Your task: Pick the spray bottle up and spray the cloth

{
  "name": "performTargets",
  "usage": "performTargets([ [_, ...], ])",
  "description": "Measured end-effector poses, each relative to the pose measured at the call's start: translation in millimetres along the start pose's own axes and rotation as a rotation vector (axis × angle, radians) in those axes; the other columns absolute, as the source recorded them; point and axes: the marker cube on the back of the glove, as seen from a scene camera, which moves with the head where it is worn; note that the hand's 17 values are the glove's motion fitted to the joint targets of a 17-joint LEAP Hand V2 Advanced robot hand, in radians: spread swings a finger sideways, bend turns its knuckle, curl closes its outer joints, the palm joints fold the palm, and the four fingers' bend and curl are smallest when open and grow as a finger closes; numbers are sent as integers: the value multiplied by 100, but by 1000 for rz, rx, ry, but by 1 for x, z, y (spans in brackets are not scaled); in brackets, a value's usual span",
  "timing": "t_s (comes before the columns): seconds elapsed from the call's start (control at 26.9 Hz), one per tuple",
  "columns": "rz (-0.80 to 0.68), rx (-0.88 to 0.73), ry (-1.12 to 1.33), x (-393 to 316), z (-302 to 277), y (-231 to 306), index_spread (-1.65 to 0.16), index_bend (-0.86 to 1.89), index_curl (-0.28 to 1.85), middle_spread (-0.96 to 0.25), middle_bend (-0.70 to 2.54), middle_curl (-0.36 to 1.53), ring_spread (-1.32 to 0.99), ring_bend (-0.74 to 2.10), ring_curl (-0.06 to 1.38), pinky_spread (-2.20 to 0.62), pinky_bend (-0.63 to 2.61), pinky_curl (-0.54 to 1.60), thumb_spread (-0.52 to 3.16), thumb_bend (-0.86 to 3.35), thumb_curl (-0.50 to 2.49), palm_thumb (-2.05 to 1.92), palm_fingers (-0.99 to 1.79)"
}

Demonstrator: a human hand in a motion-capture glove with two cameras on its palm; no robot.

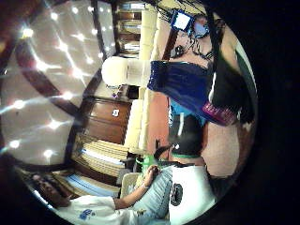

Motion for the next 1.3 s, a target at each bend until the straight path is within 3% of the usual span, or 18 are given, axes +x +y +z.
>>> performTargets([
  [0.26, 16, -104, -59, -3, 15, -6, -31, 20, 45, -24, 47, 58, -23, 76, 55, -21, 61, 53, 73, -8, 51, 71, 89],
  [0.37, 2, -127, -57, -7, 22, -13, -33, 19, 45, -22, 43, 56, -22, 68, 52, -12, 47, 50, 78, -7, 48, 67, 70],
  [0.56, -15, -161, -61, -15, 31, -27, -36, 13, 40, -20, 35, 51, -21, 60, 47, -3, 38, 44, 83, -5, 45, 62, 63],
  [1.3, -56, -174, -38, -33, 64, -76, -38, 9, 26, -18, 28, 43, -18, 62, 40, 6, 28, 36, 88, -2, 38, 59, 73],
])
